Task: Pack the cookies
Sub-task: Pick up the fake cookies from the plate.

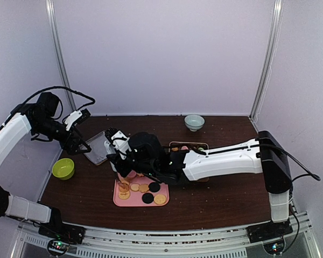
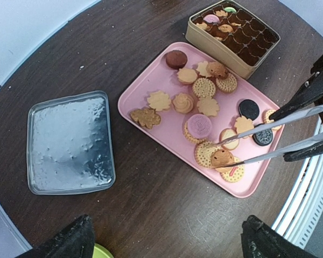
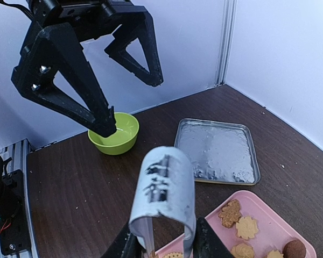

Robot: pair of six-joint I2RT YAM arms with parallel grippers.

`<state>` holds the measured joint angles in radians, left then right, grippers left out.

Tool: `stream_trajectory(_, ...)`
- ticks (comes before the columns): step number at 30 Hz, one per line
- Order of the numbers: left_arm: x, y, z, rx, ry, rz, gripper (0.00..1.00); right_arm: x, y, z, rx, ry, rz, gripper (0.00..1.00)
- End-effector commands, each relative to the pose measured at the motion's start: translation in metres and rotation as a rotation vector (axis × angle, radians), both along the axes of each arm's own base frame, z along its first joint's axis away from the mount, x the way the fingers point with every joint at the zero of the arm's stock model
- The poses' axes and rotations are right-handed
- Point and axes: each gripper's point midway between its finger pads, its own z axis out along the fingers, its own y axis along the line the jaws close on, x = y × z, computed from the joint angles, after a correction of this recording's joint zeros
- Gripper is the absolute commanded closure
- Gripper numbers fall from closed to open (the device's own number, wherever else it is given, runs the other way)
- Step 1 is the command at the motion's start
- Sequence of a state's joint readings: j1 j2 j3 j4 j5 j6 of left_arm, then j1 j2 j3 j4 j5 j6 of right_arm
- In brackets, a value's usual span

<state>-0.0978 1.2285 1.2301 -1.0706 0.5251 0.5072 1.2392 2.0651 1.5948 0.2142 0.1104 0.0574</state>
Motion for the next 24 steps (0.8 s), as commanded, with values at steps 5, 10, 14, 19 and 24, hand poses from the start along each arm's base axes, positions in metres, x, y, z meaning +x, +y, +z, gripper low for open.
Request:
stream_trajectory(5, 0.005, 0.002, 0.009, -0.005, -0.048, 0.007, 0.02, -0.008, 0.004, 0.007, 0.068, 0.0, 0.016, 0.65)
stream_trajectory(10, 0.005, 0.001, 0.009, -0.009, -0.046, 0.005, 0.02, -0.013, -0.004, 0.006, 0.083, 0.013, 0.016, 0.64)
stream_trajectory(14, 0.005, 0.0, 0.01, -0.017, -0.046, 0.002, 0.03, -0.015, -0.01, -0.002, 0.076, 0.029, 0.013, 0.65)
stream_trajectory(19, 0.004, 0.0, 0.011, -0.018, -0.048, 0.001, 0.03, -0.015, -0.017, -0.004, 0.069, 0.035, -0.004, 0.7)
stream_trajectory(24, 0.005, -0.001, 0.012, -0.023, -0.048, -0.002, 0.03, -0.009, -0.023, 0.021, 0.093, 0.017, -0.029, 0.8)
